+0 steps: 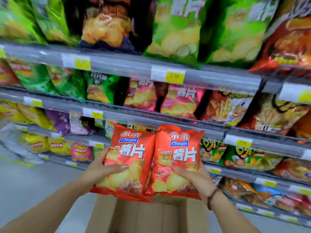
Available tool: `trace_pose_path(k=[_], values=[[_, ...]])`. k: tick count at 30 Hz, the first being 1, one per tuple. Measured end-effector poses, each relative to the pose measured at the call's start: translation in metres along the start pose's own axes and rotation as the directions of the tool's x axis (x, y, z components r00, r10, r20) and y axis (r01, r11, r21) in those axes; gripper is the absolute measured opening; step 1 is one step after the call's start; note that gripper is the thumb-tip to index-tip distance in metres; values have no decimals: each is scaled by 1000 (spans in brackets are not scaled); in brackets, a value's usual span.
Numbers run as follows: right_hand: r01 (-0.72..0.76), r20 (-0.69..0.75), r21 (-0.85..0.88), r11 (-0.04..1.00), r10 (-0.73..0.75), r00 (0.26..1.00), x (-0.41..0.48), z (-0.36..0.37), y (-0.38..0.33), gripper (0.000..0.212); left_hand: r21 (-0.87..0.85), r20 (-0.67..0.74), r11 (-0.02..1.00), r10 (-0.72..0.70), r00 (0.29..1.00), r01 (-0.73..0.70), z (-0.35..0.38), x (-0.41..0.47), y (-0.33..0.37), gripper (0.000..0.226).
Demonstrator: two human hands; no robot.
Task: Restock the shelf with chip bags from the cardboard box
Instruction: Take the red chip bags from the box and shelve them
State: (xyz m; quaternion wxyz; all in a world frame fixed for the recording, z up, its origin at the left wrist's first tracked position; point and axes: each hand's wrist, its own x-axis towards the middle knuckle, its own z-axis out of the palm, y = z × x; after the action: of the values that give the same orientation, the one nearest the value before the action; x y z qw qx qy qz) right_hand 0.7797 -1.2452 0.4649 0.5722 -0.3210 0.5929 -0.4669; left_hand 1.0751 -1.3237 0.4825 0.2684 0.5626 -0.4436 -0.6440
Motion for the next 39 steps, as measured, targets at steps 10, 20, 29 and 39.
trace_pose_path(k=[10, 20, 29, 39], values=[[417, 71, -65, 907, -412, 908, -49, 51, -234, 94, 59, -107, 890, 456, 883, -452, -29, -112, 219, 106], [670, 66, -128, 731, -668, 742, -77, 121, -373, 104, 63, -101, 729, 684, 723, -681, -96, -155, 335, 110], [760, -33, -98, 643, -765, 643, -71, 212, -413, 86, 95, -9, 622, 782, 624, -777, -177, -138, 405, 81], [730, -206, -180, 659, -751, 627, -58, 264, -438, 90, 43, -41, 570, 822, 569, -821, -220, -95, 437, 79]])
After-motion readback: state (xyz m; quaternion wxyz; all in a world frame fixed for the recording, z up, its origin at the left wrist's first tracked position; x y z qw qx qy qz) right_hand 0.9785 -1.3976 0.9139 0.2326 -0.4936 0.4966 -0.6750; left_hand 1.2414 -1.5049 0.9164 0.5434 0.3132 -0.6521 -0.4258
